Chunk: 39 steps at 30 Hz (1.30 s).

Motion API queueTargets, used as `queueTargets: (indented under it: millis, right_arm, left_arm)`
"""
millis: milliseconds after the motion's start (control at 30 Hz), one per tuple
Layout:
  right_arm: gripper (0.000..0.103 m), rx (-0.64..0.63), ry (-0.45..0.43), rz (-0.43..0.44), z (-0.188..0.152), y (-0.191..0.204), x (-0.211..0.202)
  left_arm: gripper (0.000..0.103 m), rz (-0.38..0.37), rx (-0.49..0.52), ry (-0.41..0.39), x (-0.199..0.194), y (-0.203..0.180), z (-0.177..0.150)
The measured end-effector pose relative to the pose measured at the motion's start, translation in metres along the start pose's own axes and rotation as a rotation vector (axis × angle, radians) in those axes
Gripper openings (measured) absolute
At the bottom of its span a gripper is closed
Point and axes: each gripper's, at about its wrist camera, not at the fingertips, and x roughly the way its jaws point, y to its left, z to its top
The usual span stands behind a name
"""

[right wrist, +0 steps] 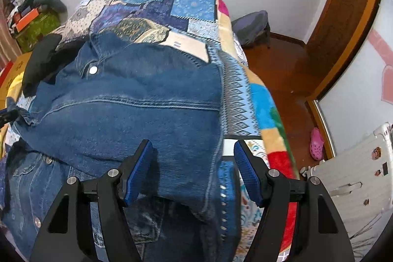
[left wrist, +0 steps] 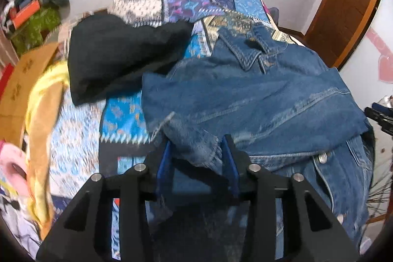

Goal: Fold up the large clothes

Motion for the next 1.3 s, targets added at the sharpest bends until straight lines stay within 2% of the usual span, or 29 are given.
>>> queueTargets:
  millis: [100,200,300,400,500,600,700,867,1000,1133,1300]
  right_arm:
    - [0.065,-0.006,0.008,-0.002,-0.005,0.003,0.003]
    - [0.065,0.005,0.012,0.007,-0.008,0.000,0.005]
    - [0.065,0.031,0.020,0.037,-0.009,-0.007,0.004]
    - [0.065,0.051,0.034,0.055,-0.005,-0.010,0.005]
    - [0.065,0.059,0.024,0.040,0.000,-0.014,0.001]
    - [0.065,0.067,0.004,0.042,0.010,-0.017,-0.003]
    - [0.065,0.088,-0.021,0.061,0.020,-0.023,-0.006]
    - [0.065,0.130,-0.039,0.093,0.037,-0.035,0.001]
    - [0.065,0.176,0.002,0.102,0.048,-0.046,0.023]
    - [0.065,0.226,0.056,0.133,0.054,-0.058,0.050]
    - [0.065,0.381,0.187,0.259,0.051,-0.077,0.096]
  left_arm:
    - [0.060,-0.006,-0.013,0.052,0.005,0.010,-0.017]
    - [0.064,-0.008,-0.001,0.125,0.018,0.015,-0.034]
    - [0.067,-0.037,-0.055,0.130,0.017,0.023,-0.040]
    - [0.067,-0.047,-0.102,0.121,0.009,0.029,-0.032]
    - [0.067,0.036,-0.125,0.047,-0.004,0.036,-0.017]
    - [0.067,0.045,-0.168,0.008,-0.006,0.049,-0.001]
    - [0.067,0.052,-0.199,0.013,0.004,0.061,0.013]
    - [0.067,0.006,-0.253,0.034,0.032,0.076,0.036]
    - [0.067,-0.049,-0.310,0.063,0.053,0.087,0.046]
    - [0.067,-0.037,-0.309,0.090,0.074,0.092,0.055]
    - [0.067,-0.076,-0.357,0.161,0.108,0.103,0.056]
